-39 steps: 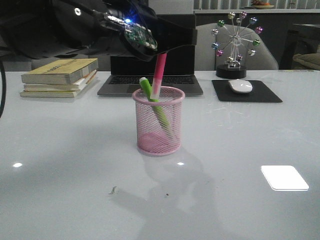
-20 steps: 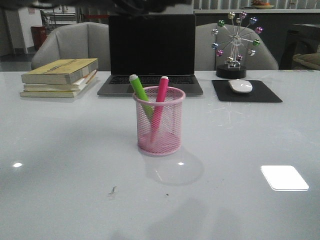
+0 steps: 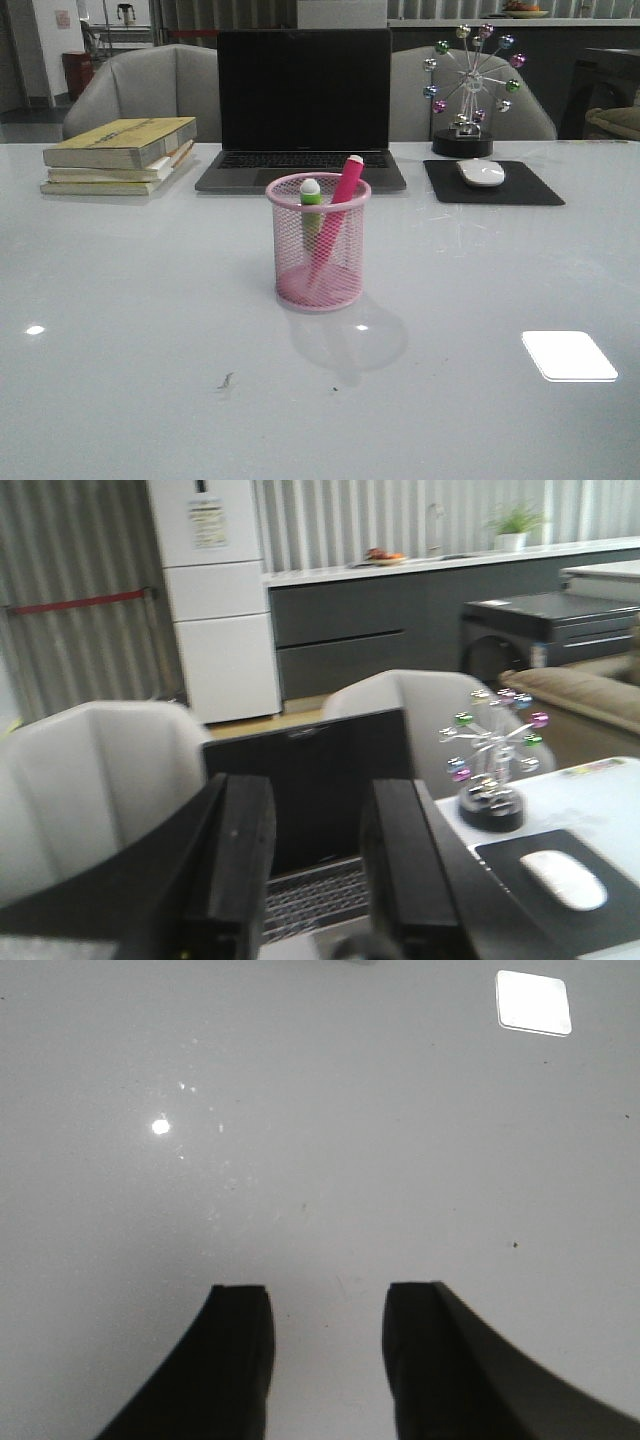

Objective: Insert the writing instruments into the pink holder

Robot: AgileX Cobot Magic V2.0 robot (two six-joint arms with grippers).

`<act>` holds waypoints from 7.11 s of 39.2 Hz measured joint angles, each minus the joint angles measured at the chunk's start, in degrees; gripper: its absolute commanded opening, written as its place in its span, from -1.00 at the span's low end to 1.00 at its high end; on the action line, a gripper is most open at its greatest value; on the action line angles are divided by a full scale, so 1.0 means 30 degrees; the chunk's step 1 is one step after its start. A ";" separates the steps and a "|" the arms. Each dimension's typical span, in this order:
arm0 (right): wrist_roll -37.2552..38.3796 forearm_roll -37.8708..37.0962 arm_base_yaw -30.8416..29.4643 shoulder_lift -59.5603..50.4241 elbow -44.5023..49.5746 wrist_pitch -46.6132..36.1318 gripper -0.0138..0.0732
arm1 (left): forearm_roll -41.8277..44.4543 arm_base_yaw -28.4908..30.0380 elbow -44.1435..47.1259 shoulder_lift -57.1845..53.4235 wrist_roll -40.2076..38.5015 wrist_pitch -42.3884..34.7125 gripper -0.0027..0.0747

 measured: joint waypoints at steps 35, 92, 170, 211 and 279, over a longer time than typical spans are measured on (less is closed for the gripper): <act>0.0000 0.0000 0.0000 0.0000 0.0000 0.0000 0.22 | 0.0163 0.6686 1.1013 -1.2786 0.0030 0.4837 -0.13; 0.0000 0.0000 0.0000 0.0000 0.0000 0.0000 -0.55 | 0.0163 0.6699 1.1378 -1.2909 0.0030 0.4396 -0.13; 0.0000 0.2667 0.0000 -1.5509 1.2661 -0.7832 -0.55 | 0.0163 0.6699 1.1387 -1.2909 0.0030 0.4396 -0.13; 0.0000 0.2667 0.0000 -1.5509 1.2661 -0.7363 -0.55 | 0.0176 0.6699 1.1458 -1.3371 0.0030 0.4396 -0.13; 0.0000 0.2667 0.0000 -1.5509 1.2661 -0.7296 -0.55 | 0.5776 0.6699 2.0866 -2.3479 -0.7116 0.5342 -0.69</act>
